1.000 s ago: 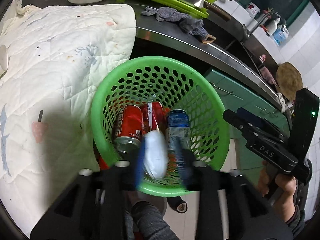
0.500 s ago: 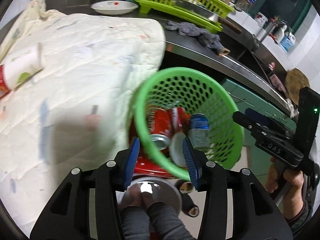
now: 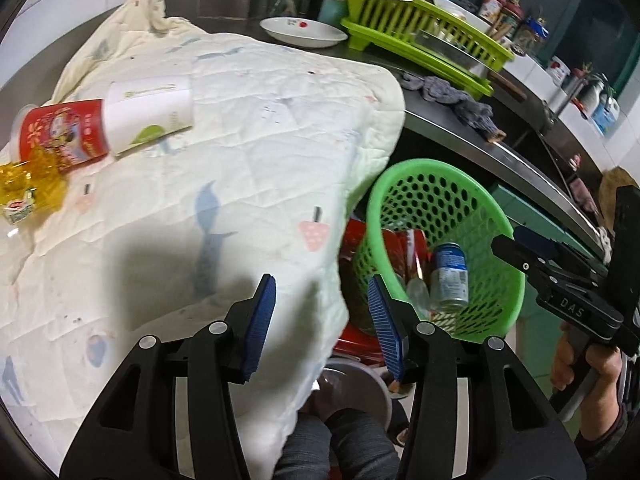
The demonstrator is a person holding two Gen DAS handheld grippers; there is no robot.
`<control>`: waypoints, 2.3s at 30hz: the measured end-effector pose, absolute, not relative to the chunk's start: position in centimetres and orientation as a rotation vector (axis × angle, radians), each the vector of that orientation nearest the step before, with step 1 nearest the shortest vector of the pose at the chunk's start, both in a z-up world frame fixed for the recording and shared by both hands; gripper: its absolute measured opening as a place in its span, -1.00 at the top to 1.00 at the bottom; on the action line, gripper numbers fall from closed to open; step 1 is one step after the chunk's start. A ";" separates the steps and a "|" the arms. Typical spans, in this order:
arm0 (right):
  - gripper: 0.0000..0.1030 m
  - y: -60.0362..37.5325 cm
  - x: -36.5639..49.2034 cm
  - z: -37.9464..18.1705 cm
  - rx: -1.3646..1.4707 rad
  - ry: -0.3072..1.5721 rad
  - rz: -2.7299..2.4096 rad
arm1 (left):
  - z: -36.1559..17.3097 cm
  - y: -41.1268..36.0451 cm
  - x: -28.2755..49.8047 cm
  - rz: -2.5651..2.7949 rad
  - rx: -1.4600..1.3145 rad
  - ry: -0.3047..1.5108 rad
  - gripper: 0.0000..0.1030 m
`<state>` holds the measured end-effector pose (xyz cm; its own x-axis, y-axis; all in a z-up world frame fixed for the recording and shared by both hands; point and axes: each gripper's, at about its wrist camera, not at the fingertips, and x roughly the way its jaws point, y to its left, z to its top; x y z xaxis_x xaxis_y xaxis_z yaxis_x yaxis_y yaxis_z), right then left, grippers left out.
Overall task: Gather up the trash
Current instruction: 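Move both tools back over the cloth toward the remaining trash, then lower the left tool onto the clear plastic cup rim and close on it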
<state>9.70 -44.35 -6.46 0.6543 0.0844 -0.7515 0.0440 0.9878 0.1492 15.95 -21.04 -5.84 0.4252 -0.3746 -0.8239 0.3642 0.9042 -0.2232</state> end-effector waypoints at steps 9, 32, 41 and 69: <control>-0.37 -41.6 10.9 -5.9 0.115 0.857 0.074 | -5.4 -17.9 16.0 -0.392 -0.029 1.010 -0.07; -0.49 -34.2 14.4 -5.4 -0.006 0.861 0.226 | -3.6 -7.4 15.6 -0.191 -0.095 0.931 -0.28; -0.50 -30.6 16.2 -5.5 -0.060 0.866 0.297 | -3.4 -0.6 15.9 -0.064 -0.158 0.908 -0.28; -0.51 -24.1 20.2 -6.7 -0.103 0.901 0.428 | -7.1 3.4 22.0 -0.076 -0.136 0.888 0.17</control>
